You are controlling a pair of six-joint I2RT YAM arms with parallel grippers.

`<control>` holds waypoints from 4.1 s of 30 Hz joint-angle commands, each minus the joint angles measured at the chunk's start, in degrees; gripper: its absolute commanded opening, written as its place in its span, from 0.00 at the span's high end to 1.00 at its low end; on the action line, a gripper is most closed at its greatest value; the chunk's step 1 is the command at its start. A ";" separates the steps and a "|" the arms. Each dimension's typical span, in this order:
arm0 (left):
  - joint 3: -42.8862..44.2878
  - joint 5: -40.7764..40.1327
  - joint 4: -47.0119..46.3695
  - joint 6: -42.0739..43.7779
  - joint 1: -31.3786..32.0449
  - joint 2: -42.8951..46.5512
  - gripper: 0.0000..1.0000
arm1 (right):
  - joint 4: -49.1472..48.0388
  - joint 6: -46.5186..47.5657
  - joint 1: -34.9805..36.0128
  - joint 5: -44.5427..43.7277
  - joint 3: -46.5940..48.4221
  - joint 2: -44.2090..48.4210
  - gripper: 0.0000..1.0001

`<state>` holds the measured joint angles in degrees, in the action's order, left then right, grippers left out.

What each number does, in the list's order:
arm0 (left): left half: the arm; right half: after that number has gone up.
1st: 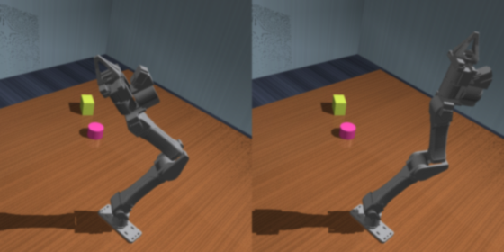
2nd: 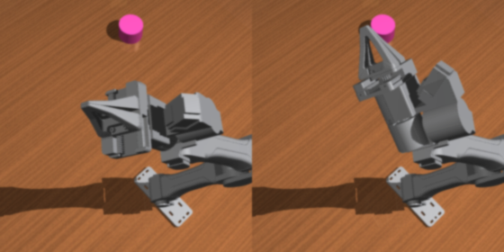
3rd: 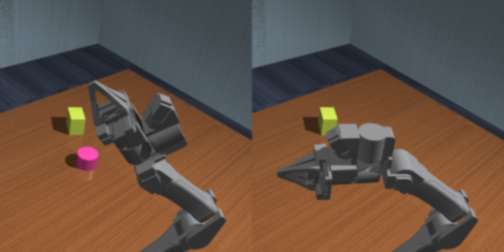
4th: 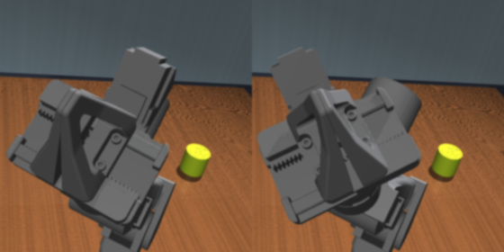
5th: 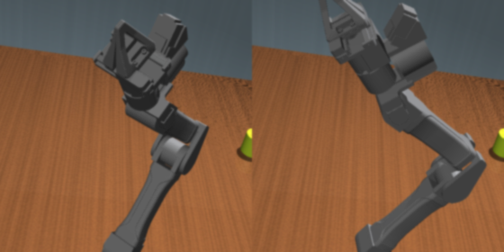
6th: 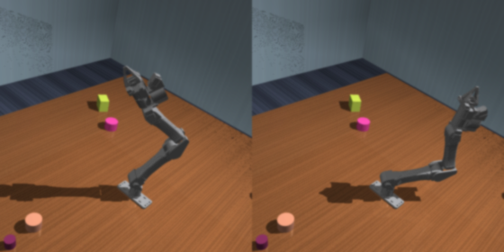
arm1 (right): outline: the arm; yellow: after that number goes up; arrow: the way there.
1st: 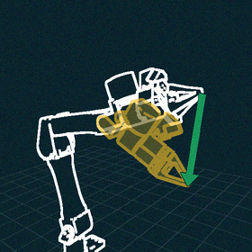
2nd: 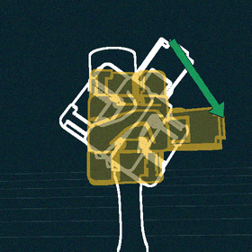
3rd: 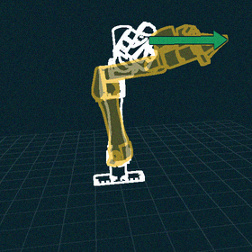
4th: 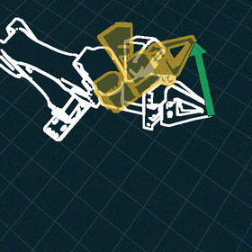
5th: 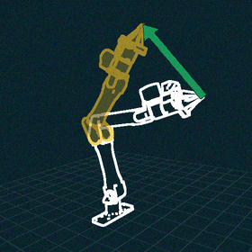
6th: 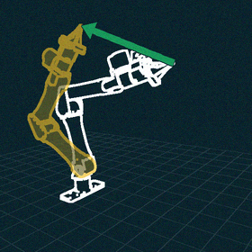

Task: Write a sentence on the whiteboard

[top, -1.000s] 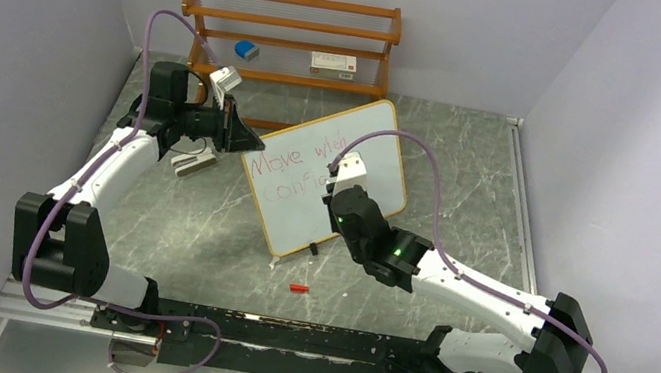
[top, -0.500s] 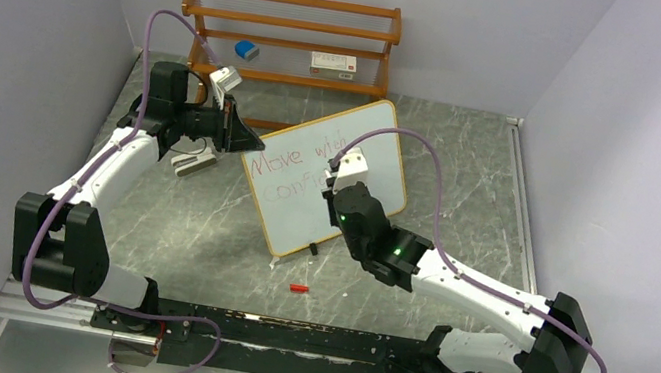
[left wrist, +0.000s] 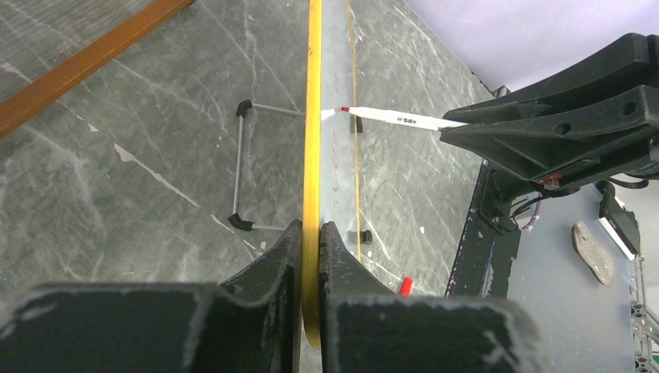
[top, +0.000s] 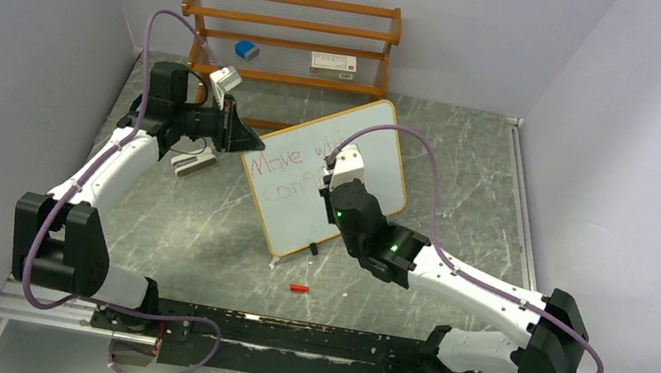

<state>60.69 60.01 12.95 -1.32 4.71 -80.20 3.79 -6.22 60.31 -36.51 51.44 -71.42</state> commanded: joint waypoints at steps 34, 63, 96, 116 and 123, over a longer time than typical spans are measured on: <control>0.75 -3.61 2.08 3.88 0.21 -0.47 0.95 | 8.30 -5.44 -0.50 0.94 -2.78 2.87 1.00; 0.78 -3.59 2.23 3.98 0.21 -0.66 0.95 | 2.52 -3.27 -3.36 5.50 -3.27 3.07 1.00; 0.69 -3.49 2.23 4.15 0.21 -0.57 0.95 | -1.01 -0.95 -5.01 4.67 -2.44 2.97 1.00; 0.92 -3.51 2.34 4.22 0.21 -0.63 0.95 | 3.10 -1.57 -4.94 9.00 -2.54 3.48 1.00; 0.89 -3.58 2.34 4.16 0.21 -0.70 0.95 | 5.20 -2.37 -4.86 9.30 -3.44 4.31 1.00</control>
<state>61.01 59.51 13.65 -1.04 4.86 -80.25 6.15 -7.66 55.77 -28.99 48.29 -67.81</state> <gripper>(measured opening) 0.116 0.150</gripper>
